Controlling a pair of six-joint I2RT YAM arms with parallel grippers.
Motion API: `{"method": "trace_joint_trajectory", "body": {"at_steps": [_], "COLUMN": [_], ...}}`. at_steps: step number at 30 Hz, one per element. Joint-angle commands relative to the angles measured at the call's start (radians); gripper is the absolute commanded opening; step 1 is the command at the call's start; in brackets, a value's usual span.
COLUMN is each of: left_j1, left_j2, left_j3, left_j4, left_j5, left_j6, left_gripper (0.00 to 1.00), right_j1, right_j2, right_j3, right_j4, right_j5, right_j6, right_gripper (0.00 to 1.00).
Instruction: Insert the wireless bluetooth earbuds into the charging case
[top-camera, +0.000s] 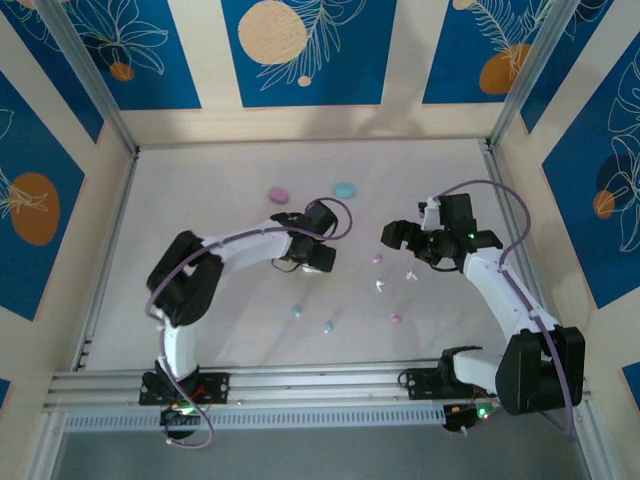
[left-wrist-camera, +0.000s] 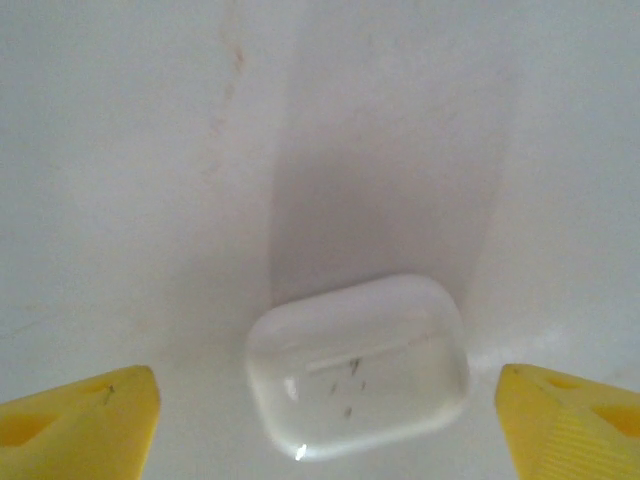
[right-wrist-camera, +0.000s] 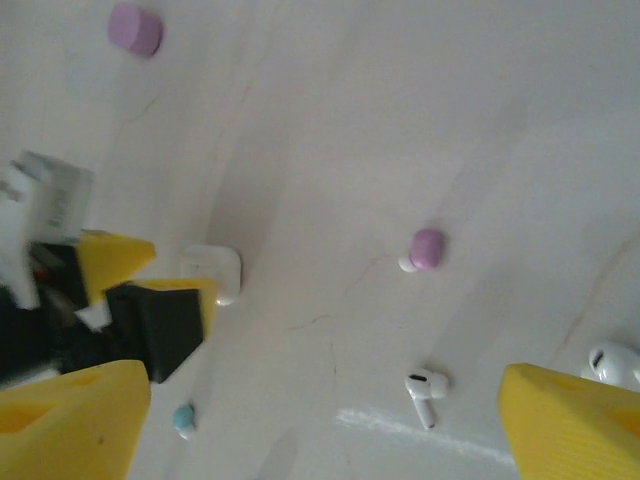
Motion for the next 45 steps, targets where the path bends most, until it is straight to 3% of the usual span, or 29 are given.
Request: {"method": "trace_joint_trajectory", "body": {"at_steps": [1, 3, 6, 9, 11, 16, 21, 45], "left_j1": [0.020, 0.031, 0.054, 0.096, 0.135, 0.260, 0.301, 0.333], "left_j2": [-0.185, -0.273, -0.408, -0.525, -0.592, -0.712, -0.812, -0.886], "left_j3": [-0.055, -0.120, -0.232, -0.355, -0.427, -0.559, -0.638, -0.694], "left_j4": [0.092, 0.151, 0.227, 0.310, 0.337, 0.360, 0.378, 0.379], "left_j5": [-0.073, -0.116, -0.187, -0.201, -0.190, -0.079, -0.097, -0.080], "left_j6": [0.023, 0.016, -0.021, -0.068, -0.102, -0.195, -0.207, -0.211], "left_gripper": [0.93, 0.99, 1.00, 1.00, 1.00, 1.00, 1.00, 1.00], "right_j1": [0.058, 0.112, 0.202, 0.284, 0.328, 0.355, 0.393, 0.490], "right_j2": [0.050, 0.092, 0.154, 0.223, 0.273, 0.379, 0.471, 0.751], "right_j3": [0.077, 0.117, 0.154, 0.179, 0.184, 0.233, 0.277, 0.438], "right_j4": [0.042, 0.036, 0.024, -0.031, -0.021, 0.006, 0.012, -0.004], "right_j5": [-0.016, 0.018, -0.001, -0.094, -0.076, -0.086, -0.036, 0.018], "right_j6": [-0.192, -0.317, -0.593, -0.948, -1.054, -1.114, -1.177, -1.258], "right_gripper": [0.84, 0.81, 0.76, 0.61, 0.60, 0.60, 0.61, 0.67]}}
